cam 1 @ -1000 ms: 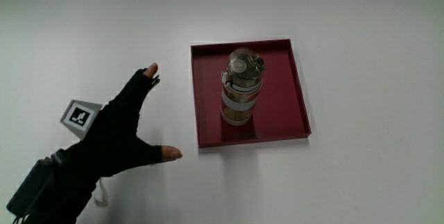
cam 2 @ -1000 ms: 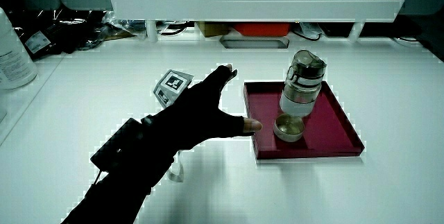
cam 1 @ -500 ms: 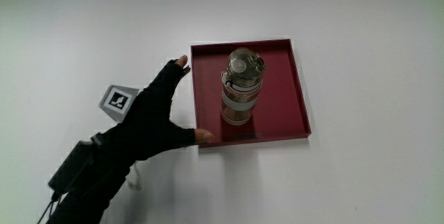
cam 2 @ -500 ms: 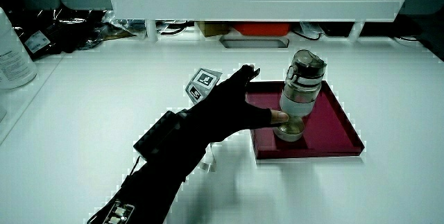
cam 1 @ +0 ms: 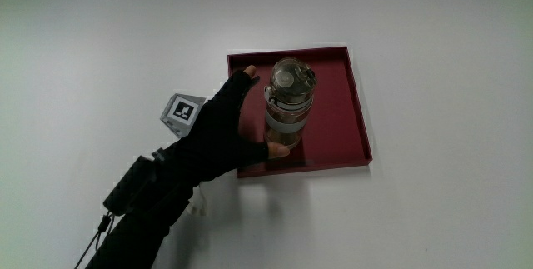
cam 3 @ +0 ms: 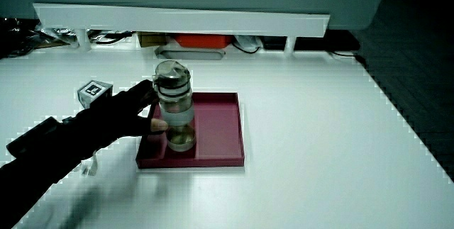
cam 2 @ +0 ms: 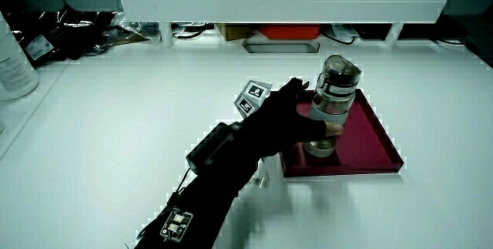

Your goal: Pick bottle

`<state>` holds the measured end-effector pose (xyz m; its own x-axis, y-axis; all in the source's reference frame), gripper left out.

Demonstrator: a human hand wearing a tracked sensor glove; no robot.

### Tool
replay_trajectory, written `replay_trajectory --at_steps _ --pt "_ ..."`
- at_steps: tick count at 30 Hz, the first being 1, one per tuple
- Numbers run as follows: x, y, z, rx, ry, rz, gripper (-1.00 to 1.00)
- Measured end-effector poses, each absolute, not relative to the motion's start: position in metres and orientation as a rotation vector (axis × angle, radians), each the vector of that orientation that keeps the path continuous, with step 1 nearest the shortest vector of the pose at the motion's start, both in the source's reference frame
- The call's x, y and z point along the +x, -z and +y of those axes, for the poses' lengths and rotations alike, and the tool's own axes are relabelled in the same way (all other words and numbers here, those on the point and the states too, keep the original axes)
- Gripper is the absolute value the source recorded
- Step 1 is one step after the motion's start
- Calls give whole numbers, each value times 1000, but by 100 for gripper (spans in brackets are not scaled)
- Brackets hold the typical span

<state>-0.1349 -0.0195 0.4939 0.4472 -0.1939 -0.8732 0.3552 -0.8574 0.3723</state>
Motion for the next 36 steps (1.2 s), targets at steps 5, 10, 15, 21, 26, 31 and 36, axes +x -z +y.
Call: replay_trajectory --at_steps 5,10,15,21,26,31,36 --pt "-126 -504 -22 2201 1435 141 0" --pt "-120 -511 -22 2205 1434 122 0" --pt "-114 -517 -22 2206 1447 128 0" --pt "-109 -518 -19 2200 1466 115 0" --pt "-111 -521 -17 2204 1496 111 0" --pt "-113 -519 -13 2248 1536 45 6" --pt "-115 -519 -11 2281 1558 11 38"
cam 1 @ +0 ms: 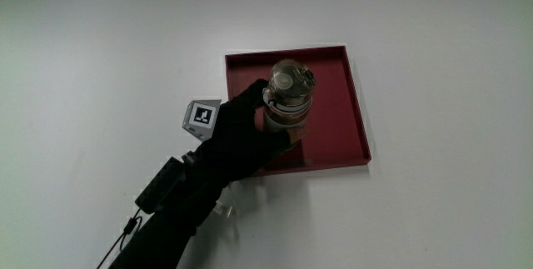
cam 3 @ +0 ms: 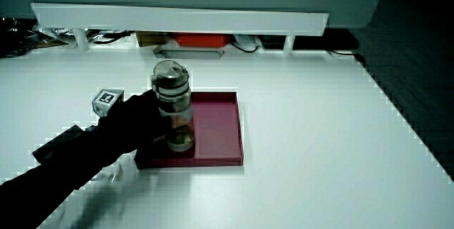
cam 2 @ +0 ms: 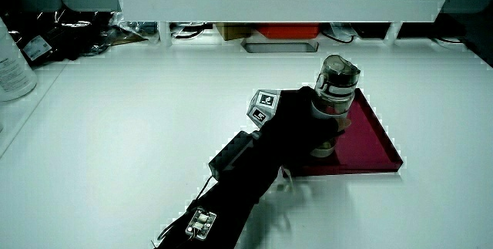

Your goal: Pick bottle

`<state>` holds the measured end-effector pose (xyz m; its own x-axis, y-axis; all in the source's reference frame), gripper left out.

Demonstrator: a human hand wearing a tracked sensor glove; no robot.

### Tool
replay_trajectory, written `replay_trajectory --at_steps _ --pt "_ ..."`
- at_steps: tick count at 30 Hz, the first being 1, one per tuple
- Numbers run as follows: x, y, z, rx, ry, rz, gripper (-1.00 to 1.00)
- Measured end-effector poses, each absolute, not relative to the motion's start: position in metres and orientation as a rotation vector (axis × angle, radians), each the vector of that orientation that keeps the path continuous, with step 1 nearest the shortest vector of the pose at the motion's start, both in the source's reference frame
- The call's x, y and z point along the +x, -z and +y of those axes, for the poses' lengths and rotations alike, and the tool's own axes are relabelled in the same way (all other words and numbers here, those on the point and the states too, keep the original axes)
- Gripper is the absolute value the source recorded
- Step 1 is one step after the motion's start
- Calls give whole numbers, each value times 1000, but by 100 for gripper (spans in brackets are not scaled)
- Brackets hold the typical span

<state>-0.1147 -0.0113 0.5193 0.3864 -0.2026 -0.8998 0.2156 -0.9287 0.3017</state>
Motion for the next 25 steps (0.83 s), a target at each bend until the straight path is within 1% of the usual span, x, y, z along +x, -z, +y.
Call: replay_trajectory --at_steps 1,4,5,7,8,9,10,13,16,17,21,22,24,25 --pt "-115 -520 -11 2274 1566 -7 44" --pt "-116 -519 -10 2322 1581 22 63" --pt "-115 -517 -9 2317 1582 6 69" --pt "-116 -516 -7 2349 1569 -21 81" --pt "-117 -517 -6 2355 1590 -18 87" --pt "-117 -516 -5 2335 1629 -21 94" --pt "-119 -516 -4 2349 1614 -36 100" --pt "-122 -512 -6 2371 1602 -17 100" --pt "-125 -502 -8 2368 1604 -23 100" --pt "-127 -500 -9 2385 1624 7 100" --pt "-135 -485 -12 2373 1646 2 100" --pt "-138 -480 -13 2388 1630 1 100" --pt "-144 -474 -14 2362 1698 19 100" --pt "-147 -470 -15 2380 1690 23 100"
